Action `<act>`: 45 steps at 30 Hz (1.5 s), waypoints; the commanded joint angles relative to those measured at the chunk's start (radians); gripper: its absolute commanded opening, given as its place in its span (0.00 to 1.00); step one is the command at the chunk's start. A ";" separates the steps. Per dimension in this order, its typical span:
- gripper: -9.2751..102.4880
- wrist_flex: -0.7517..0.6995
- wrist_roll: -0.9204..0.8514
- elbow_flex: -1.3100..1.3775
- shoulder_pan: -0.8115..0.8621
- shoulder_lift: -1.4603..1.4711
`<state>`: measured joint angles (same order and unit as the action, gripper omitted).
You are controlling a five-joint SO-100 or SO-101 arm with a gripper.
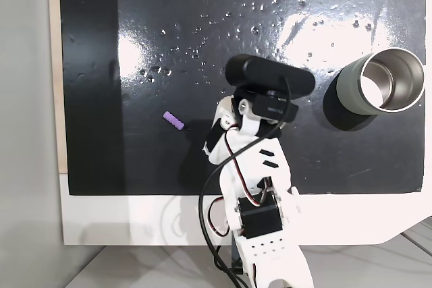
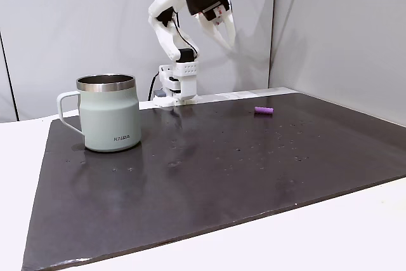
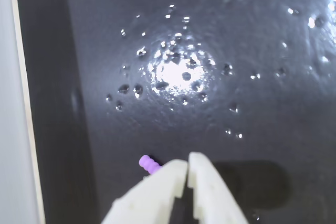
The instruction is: Grasp a pengrip and put it in the cup.
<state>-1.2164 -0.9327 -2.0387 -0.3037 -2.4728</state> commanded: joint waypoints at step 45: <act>0.37 -0.063 -0.834 0.405 -0.347 0.942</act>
<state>-1.3361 -1.7717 -1.6076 -0.6289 -1.5202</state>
